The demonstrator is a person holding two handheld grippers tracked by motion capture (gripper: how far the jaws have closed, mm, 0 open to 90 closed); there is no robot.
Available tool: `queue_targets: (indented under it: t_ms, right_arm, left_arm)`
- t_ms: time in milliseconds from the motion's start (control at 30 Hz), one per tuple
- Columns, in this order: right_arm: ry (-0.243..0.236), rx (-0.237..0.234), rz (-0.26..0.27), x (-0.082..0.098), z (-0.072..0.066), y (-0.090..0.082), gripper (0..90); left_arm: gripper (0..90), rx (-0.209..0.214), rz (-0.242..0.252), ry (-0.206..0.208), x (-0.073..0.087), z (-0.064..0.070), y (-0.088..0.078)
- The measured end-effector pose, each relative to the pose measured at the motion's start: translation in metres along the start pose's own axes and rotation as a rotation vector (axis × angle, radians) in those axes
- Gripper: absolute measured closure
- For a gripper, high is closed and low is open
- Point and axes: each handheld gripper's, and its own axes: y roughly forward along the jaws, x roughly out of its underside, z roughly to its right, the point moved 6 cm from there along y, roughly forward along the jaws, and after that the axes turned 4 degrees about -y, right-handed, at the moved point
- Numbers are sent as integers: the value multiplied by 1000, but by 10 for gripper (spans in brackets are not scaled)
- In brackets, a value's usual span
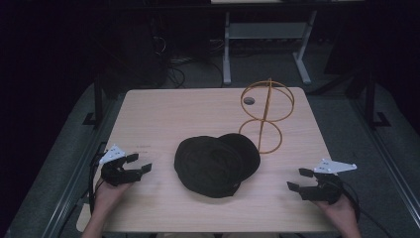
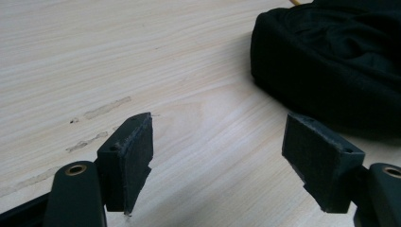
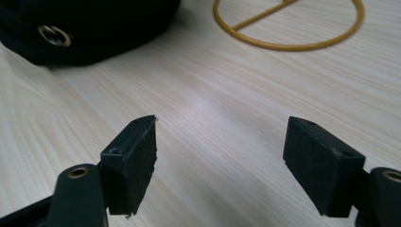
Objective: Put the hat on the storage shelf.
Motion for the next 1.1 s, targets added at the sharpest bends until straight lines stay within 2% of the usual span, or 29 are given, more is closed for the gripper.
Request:
queue_targets:
  t_ms: [200,367,433,600,833,1100]
  right_arm:
    - [-42,-20,-7,-3,-12,-1,262]
    - [-52,-22,-2,-8,-21,1,261]
    - [-72,-31,-7,-11,-27,5,261]
    - [-106,-57,-13,-19,-39,11,261]
    - [-192,-74,-9,-45,-55,18,260]
    - [-245,-98,-3,-74,-69,24,253]
  left_arm:
    - [252,9,-7,23,1,3,-1]
    - [250,21,6,11,0,4,-1]
    - [251,16,2,31,-1,6,-2]
    - [251,27,-4,34,0,6,2]
    - [249,21,9,30,-2,6,-1]
    - [249,15,11,27,-1,5,-2]
